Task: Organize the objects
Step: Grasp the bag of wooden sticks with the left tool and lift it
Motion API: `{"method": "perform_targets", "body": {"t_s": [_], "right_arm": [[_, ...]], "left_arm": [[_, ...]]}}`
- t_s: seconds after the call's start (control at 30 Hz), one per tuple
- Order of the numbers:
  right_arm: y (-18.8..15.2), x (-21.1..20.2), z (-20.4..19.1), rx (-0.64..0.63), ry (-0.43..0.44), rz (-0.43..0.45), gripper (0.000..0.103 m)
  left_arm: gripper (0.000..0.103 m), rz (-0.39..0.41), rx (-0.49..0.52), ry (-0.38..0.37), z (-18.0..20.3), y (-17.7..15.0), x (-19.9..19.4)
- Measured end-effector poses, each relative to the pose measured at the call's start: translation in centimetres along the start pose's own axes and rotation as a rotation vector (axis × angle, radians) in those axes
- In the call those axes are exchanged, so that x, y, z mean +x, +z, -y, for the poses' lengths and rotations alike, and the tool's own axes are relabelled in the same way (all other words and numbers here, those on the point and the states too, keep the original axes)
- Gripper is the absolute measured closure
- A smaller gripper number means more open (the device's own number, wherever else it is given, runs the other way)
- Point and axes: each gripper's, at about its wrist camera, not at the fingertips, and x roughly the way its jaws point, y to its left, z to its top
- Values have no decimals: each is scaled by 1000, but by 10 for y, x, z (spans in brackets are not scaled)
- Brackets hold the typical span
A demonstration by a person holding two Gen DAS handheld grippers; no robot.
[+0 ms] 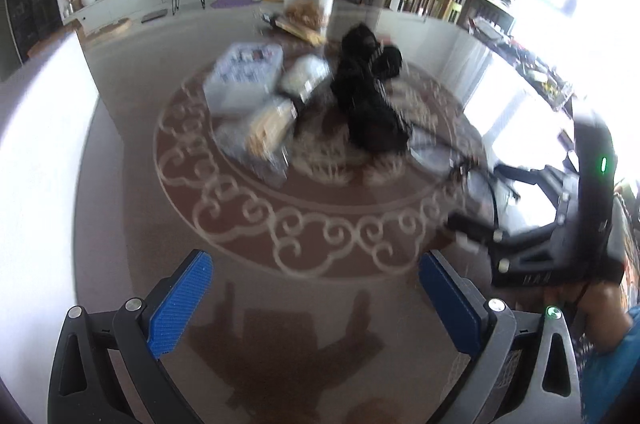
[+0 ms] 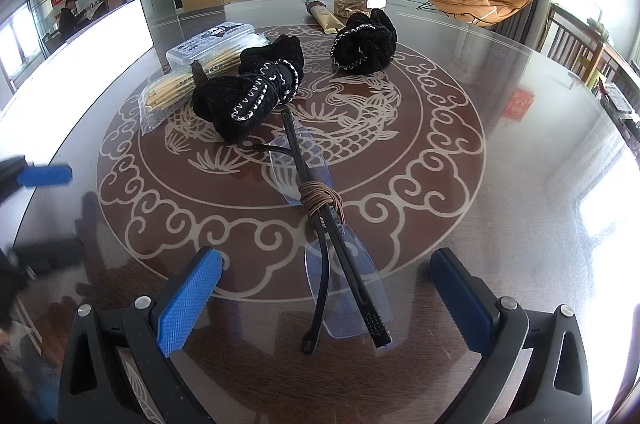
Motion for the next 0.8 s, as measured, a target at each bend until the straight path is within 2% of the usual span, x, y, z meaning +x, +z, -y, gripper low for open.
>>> {"method": "perform_targets", "body": {"t_s": [0.1, 0.17, 0.23, 0.33, 0.5, 0.57, 0.6, 0.63, 0.67, 0.7, 0.8], "right_arm": [[0, 0, 0, 0, 0, 0, 0], [0, 0, 0, 0, 0, 0, 0], [0, 0, 0, 0, 0, 0, 0], [0, 0, 0, 0, 0, 0, 0], [0, 0, 0, 0, 0, 0, 0], [0, 0, 0, 0, 0, 0, 0], [0, 0, 0, 0, 0, 0, 0], [0, 0, 0, 0, 0, 0, 0], [0, 0, 0, 0, 0, 0, 0], [0, 0, 0, 0, 0, 0, 0], [0, 0, 0, 0, 0, 0, 0]], "left_arm": [[0, 21, -7, 18, -10, 27, -9], [0, -8, 10, 11, -13, 42, -4], [0, -23, 48, 40, -12, 51, 3], [0, -35, 99, 72, -7, 69, 21], [0, -51, 58, 98, -17, 100, 61], [22, -27, 59, 106, -20, 102, 68], [42, -28, 66, 106, -19, 100, 71], [56, -35, 72, 103, -19, 97, 73], [64, -42, 71, 72, -19, 90, 75], [71, -45, 73, 62, -19, 84, 74], [73, -20, 78, 79, -16, 52, 56]]}}
